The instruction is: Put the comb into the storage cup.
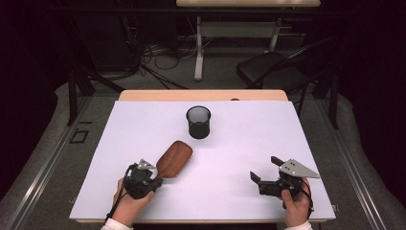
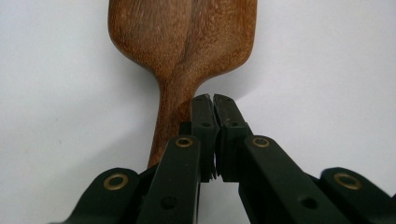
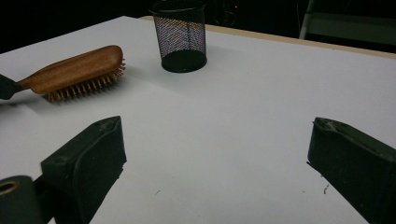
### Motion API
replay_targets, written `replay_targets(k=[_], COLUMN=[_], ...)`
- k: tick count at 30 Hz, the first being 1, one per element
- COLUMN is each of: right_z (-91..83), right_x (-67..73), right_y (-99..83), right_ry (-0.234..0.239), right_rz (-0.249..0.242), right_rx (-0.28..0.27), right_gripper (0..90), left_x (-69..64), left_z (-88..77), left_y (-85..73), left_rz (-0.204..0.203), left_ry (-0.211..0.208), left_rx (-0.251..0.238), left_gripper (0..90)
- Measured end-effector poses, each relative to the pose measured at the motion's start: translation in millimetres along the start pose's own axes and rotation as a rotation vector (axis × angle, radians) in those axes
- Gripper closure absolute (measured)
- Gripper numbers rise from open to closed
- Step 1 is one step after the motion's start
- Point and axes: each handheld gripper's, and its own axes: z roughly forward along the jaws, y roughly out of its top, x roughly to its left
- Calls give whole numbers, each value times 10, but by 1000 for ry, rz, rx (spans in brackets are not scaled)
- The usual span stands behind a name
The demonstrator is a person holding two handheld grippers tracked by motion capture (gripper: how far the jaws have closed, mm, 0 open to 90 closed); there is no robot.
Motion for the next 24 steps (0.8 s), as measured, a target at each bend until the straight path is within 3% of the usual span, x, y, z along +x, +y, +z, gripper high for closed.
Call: replay_targets(k=[13, 24], right_z=[4, 5], right_x=[1, -2], right_y=[1, 1], right_ry=[2, 3], right_rz=[-1, -2], right_rx=[1, 2], right_gripper=[39, 38], left_x=[30, 56], left_z=[-109, -115], left_y=[5, 1], left_rz=[-3, -14], left_ry=[7, 13], left_rx=[-48, -73], left_gripper=[791, 659])
